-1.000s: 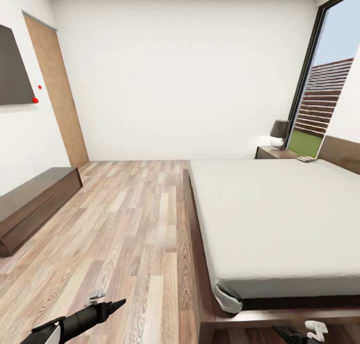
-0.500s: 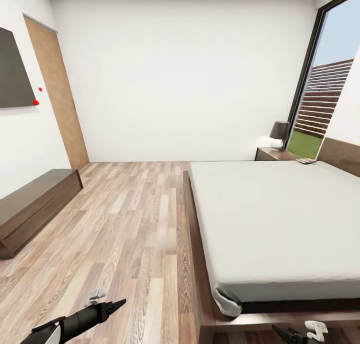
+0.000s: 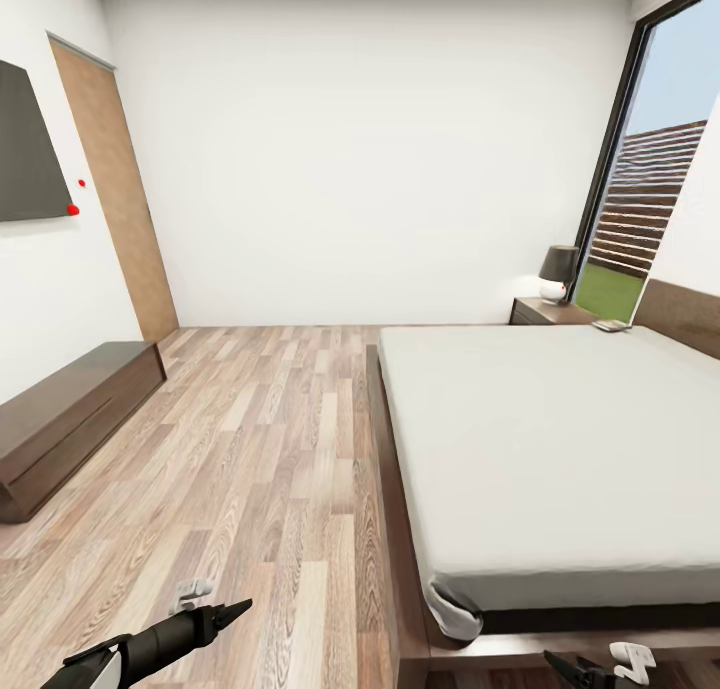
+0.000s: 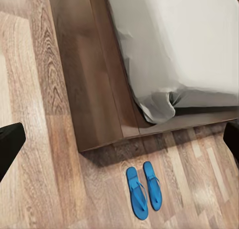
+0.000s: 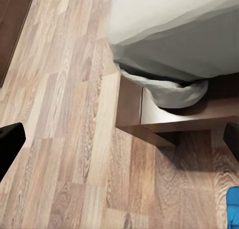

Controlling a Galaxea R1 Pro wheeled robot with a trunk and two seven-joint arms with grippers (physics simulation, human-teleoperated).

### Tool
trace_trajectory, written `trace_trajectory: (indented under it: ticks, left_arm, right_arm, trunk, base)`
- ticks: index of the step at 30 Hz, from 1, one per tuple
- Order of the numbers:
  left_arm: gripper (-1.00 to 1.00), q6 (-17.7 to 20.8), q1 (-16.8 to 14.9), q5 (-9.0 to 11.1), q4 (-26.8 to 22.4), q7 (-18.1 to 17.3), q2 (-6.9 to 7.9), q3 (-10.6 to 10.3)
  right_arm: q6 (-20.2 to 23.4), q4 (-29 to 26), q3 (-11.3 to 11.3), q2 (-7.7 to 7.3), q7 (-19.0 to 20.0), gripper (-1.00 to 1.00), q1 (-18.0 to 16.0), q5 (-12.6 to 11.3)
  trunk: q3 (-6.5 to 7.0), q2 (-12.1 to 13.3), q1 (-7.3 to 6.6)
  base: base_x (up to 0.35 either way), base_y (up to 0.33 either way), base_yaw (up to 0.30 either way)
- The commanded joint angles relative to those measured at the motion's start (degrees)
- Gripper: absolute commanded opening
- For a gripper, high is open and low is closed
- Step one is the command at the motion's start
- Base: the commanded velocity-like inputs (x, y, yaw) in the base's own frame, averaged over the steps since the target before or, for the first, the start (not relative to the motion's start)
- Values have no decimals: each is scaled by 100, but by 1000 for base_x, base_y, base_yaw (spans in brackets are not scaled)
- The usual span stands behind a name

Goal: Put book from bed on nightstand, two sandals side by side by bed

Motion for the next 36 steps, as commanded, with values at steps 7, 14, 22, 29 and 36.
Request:
trace_trajectory:
  ticks: [7, 14, 22, 29, 36]
  left_arm:
    - [100, 60, -3, 36, 1, -22, 0, 5]
    - [100, 60, -3, 35, 1, -22, -3, 6]
    - [100, 60, -3, 36, 1, -27, 2, 8]
    - [100, 60, -3, 36, 1, -30, 4, 10]
    - [100, 64, -3, 36, 1, -32, 5, 10]
  right_arm:
    - [-39, 7, -16, -1, 12, 100, -4, 29]
    - [-39, 6, -16, -1, 12, 100, -4, 29]
    - [-39, 7, -16, -1, 12, 100, -4, 29]
    - [-39, 7, -16, -1, 10, 100, -4, 29]
    - [-39, 7, -16, -1, 11, 100, -4, 29]
  trunk:
    - [120, 279, -155]
    - [246, 560, -309]
    - [389, 881, -484]
    - [515, 1161, -638]
    - [641, 1442, -792]
  base:
    - [0, 0, 0]
    - [0, 0, 0]
    - [0, 0, 0]
    - [0, 0, 0]
    - [0, 0, 0]
